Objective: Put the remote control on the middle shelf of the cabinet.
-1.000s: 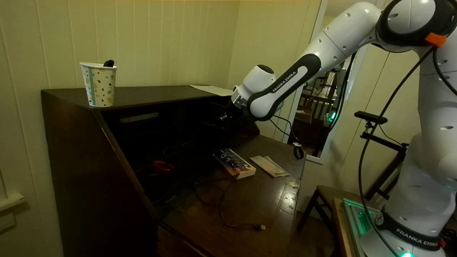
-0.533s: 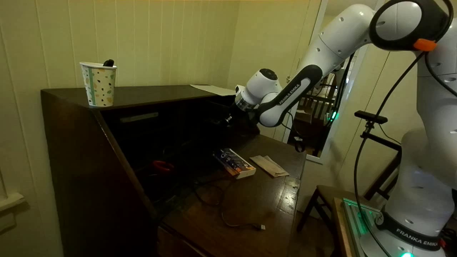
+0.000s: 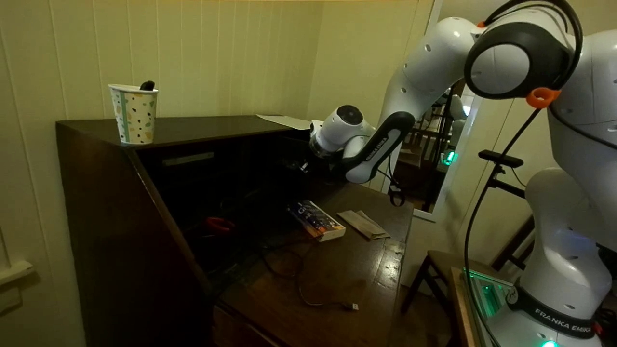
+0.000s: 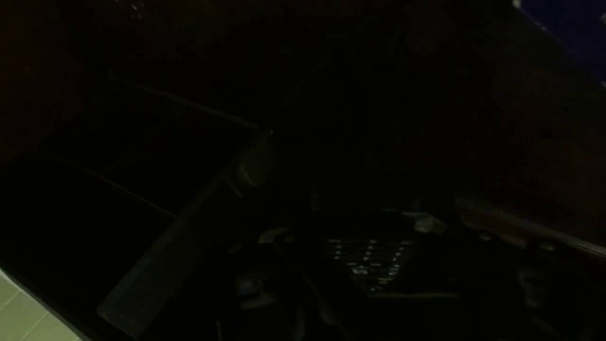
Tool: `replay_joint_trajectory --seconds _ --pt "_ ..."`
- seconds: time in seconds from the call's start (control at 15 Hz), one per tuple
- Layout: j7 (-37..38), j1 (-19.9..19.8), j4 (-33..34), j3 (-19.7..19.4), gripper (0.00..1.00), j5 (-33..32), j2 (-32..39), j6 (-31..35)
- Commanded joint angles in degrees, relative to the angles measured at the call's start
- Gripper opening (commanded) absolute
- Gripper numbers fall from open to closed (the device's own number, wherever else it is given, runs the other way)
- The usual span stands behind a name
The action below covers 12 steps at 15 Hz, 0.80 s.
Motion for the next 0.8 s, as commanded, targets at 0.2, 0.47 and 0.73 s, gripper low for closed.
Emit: replay_joint_trajectory --seconds 0.2,0.47,0.73 --pt "-8.57 2.46 -0.41 3.42 0.36 11.23 3.56 1.90" --pt "-10.96 3.92 3.61 1.80 0.36 21.02 9.94 4.59" --pt "-14.41 3.04 3.09 3.75 0.61 26.02 9.18 3.14"
